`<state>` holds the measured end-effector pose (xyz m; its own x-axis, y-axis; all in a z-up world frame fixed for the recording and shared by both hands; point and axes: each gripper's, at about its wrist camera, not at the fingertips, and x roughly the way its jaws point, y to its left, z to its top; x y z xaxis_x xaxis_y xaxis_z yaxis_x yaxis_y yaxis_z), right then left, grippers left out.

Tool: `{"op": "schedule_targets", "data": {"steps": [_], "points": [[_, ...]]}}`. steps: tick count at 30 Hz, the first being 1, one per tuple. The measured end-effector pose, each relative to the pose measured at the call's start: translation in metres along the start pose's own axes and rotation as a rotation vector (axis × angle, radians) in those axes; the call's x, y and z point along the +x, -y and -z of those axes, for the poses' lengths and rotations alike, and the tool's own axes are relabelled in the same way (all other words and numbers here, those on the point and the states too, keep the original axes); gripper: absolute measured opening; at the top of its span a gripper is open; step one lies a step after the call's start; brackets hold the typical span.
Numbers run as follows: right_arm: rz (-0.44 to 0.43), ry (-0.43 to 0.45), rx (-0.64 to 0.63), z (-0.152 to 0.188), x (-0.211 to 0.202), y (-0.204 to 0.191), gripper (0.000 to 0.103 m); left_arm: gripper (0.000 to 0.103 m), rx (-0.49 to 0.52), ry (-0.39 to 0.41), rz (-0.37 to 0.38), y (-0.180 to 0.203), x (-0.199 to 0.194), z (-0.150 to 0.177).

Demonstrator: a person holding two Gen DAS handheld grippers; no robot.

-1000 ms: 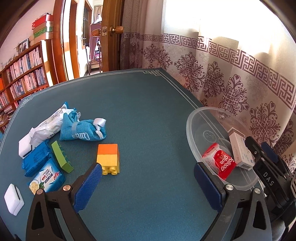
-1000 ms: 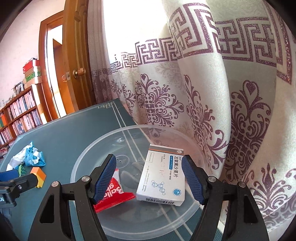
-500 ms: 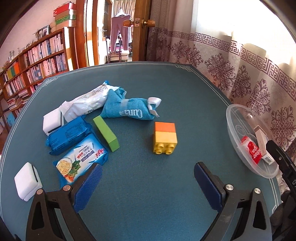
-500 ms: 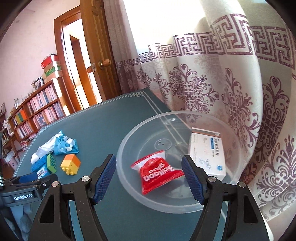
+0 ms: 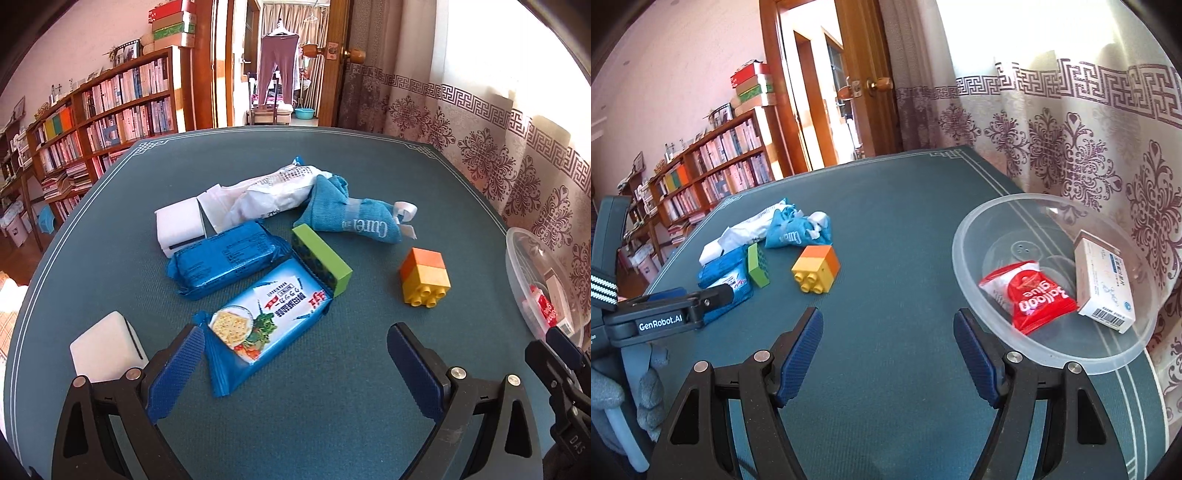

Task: Organize objects
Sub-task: 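Move the left gripper back toward the blue cracker packet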

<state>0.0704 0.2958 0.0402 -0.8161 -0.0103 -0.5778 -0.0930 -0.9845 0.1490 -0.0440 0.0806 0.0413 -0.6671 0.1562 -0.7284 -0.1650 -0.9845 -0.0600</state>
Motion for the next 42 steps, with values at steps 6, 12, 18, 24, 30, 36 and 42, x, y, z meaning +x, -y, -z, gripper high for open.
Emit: {"op": "schedule_targets", "data": {"steps": [6,12,18,24,30,36,42], "points": [[-0.027,-0.048,-0.016,0.007,0.011,-0.011,0.074,0.101,-0.005,-0.012,-0.022,-0.017,0.011,-0.001],[-0.037,-0.082,-0.028,0.012,0.019,-0.017,0.074,0.101,-0.008,-0.029,-0.02,-0.024,0.024,-0.007],[-0.042,-0.09,-0.037,0.012,0.022,-0.02,0.074,0.101,-0.006,-0.057,0.001,-0.027,0.038,-0.01],[-0.039,-0.093,-0.032,0.012,0.023,-0.019,0.074,0.101,0.008,-0.089,0.019,-0.025,0.042,-0.008],[-0.041,-0.092,-0.023,0.012,0.023,-0.018,0.074,0.101,0.057,-0.104,0.017,-0.012,0.043,-0.003],[-0.045,-0.092,-0.014,0.012,0.023,-0.017,0.074,0.103,0.083,-0.12,0.023,0.001,0.038,0.005],[-0.047,-0.093,-0.014,0.014,0.023,-0.017,0.074,0.103,0.106,-0.139,0.1,0.018,0.029,0.011]]}}
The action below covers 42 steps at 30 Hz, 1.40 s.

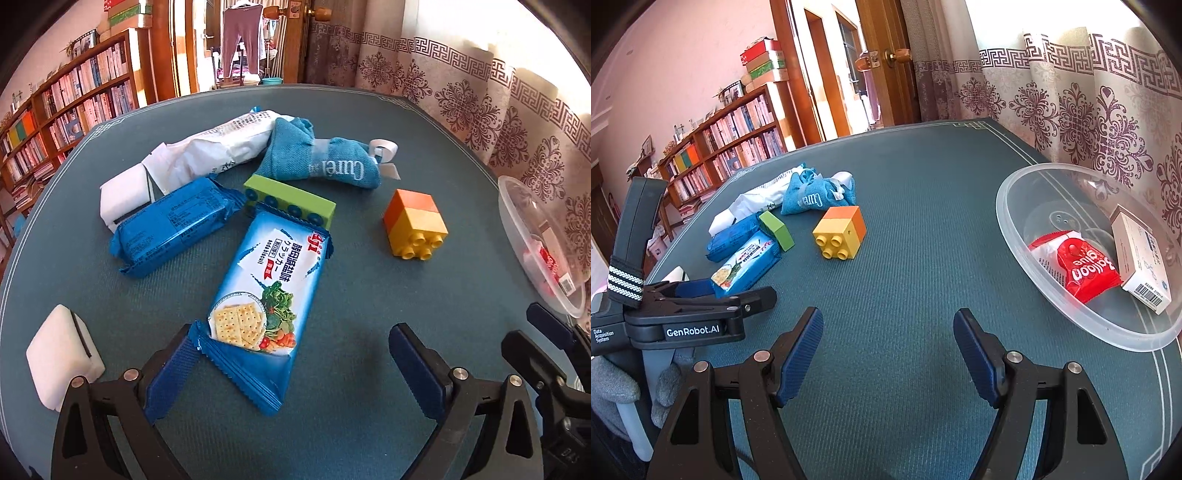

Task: Organize objects
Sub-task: 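Move the left gripper back toward the blue cracker packet, then grasp the blue cracker packet with the left gripper while the right grasps the yellow-orange brick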

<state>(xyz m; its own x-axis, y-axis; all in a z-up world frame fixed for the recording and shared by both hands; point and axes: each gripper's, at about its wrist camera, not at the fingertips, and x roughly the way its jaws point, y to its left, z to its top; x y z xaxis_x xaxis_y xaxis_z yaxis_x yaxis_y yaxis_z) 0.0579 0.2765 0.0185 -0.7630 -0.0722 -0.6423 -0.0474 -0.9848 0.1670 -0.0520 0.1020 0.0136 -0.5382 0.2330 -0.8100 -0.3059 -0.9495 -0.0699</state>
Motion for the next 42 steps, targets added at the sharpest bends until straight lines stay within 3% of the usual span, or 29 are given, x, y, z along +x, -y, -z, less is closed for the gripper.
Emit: {"op": "schedule_targets", "data": {"steps": [11,16,23,27,38,42], "points": [[0.002,-0.011,-0.004,0.001,0.002,-0.002,0.074,0.099,-0.038,0.016,-0.067,-0.019,0.01,-0.013],[0.003,-0.026,-0.001,0.001,0.005,-0.002,0.074,0.083,0.011,0.035,-0.087,-0.012,0.012,-0.017],[0.006,-0.052,-0.003,0.0,0.01,-0.003,0.074,0.054,0.043,0.077,-0.088,-0.006,0.007,-0.012],[-0.005,-0.071,0.003,-0.005,0.016,-0.004,0.074,0.046,0.035,0.094,-0.095,-0.007,0.004,-0.009],[-0.071,-0.147,0.019,-0.042,0.037,-0.013,0.074,0.044,-0.032,0.126,-0.062,-0.017,-0.005,-0.006],[-0.055,-0.143,-0.011,-0.053,0.051,-0.024,0.074,0.044,-0.049,0.139,-0.059,-0.02,-0.008,-0.006]]}}
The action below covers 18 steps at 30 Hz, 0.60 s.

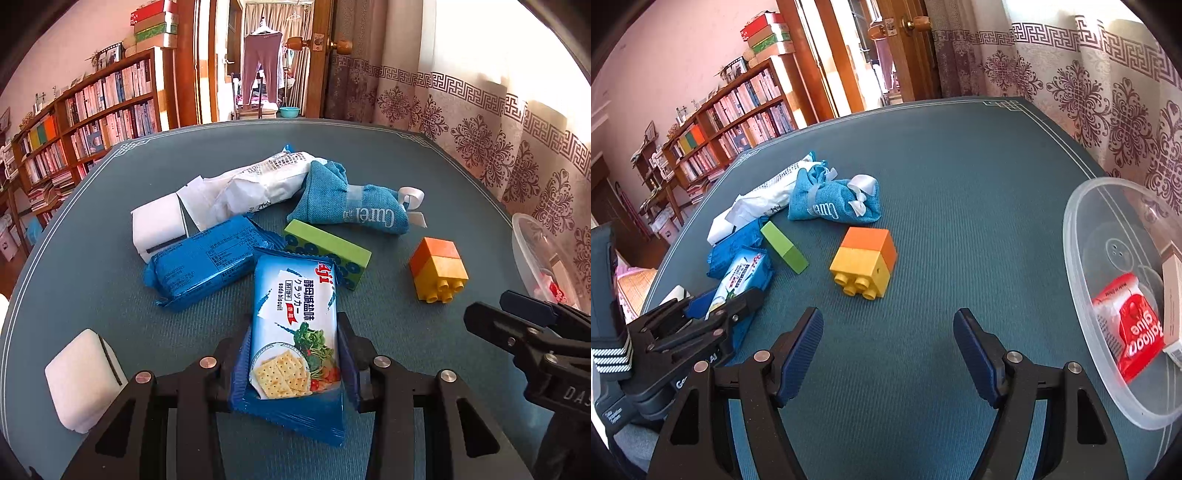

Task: Organize objects
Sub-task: 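Grasp the blue cracker packet with the left gripper while the right grasps the yellow-orange brick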

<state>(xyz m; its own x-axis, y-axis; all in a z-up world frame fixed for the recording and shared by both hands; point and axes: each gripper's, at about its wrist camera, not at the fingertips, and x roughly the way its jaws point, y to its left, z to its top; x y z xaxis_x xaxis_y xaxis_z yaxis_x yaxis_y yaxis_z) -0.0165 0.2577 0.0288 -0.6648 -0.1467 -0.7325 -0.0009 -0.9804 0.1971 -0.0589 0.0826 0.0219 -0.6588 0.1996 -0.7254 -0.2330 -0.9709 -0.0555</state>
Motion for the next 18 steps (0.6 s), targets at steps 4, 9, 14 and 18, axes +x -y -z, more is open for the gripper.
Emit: {"op": "schedule_targets", "data": {"steps": [4,9,14,18], "points": [[0.001,0.004,-0.021,-0.011,0.017,-0.01,0.073,0.044,-0.022,-0.001,-0.002,-0.004,0.001,-0.001],[0.03,0.005,-0.061,-0.019,0.037,-0.021,0.062,0.044,-0.03,0.002,-0.012,-0.005,0.001,-0.001],[0.055,0.013,-0.097,-0.022,0.048,-0.029,0.054,0.044,-0.027,0.006,-0.023,-0.004,0.001,0.0],[0.079,0.024,-0.119,-0.022,0.049,-0.033,0.043,0.044,-0.026,0.001,-0.029,-0.004,0.002,0.0]]}}
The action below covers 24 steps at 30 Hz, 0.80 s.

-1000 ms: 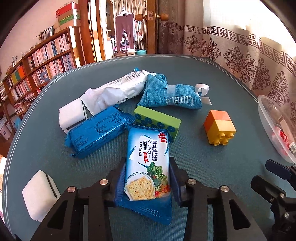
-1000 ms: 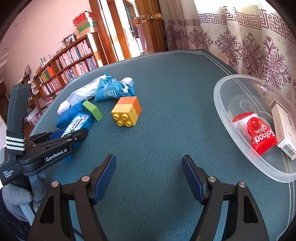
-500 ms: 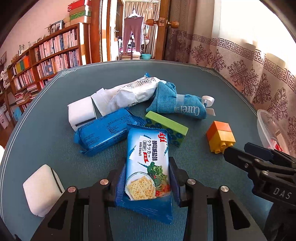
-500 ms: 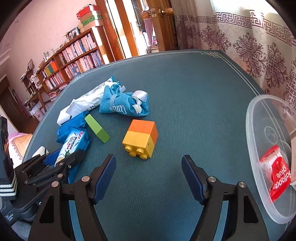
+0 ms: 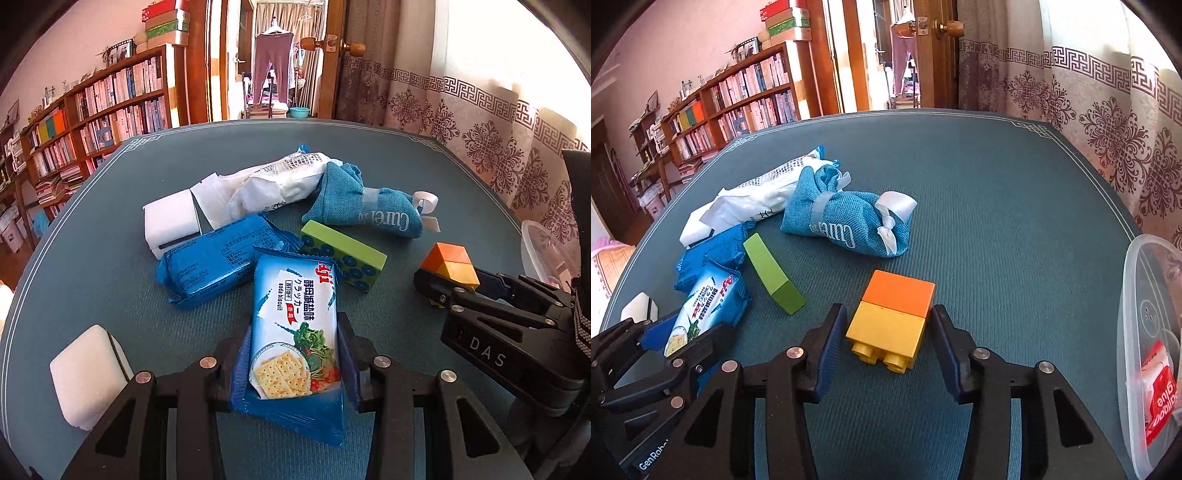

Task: Organize objects
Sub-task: 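Grasp the blue cracker packet with the left gripper while the right grasps the yellow-orange brick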

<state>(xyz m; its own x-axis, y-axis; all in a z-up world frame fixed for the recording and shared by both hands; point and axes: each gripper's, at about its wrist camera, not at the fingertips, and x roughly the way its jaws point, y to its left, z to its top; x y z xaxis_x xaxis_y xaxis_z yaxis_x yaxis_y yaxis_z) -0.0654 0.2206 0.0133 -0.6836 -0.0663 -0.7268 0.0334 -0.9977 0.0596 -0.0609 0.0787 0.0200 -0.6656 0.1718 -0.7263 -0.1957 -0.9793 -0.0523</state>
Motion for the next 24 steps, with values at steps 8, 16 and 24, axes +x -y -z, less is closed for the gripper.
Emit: {"op": "schedule_targets", "data": {"steps": [8,16,24], "points": [[-0.004,0.0,0.009,0.004,-0.004,0.002,0.033,0.044,0.009,0.001,-0.005,0.003,0.0,0.001],[-0.025,0.001,0.048,0.016,-0.018,0.007,0.033,0.044,0.018,0.004,0.001,0.005,-0.002,0.001],[-0.038,0.031,0.084,0.025,-0.042,0.016,0.033,0.044,0.028,0.011,0.004,0.007,-0.005,0.003]]}}
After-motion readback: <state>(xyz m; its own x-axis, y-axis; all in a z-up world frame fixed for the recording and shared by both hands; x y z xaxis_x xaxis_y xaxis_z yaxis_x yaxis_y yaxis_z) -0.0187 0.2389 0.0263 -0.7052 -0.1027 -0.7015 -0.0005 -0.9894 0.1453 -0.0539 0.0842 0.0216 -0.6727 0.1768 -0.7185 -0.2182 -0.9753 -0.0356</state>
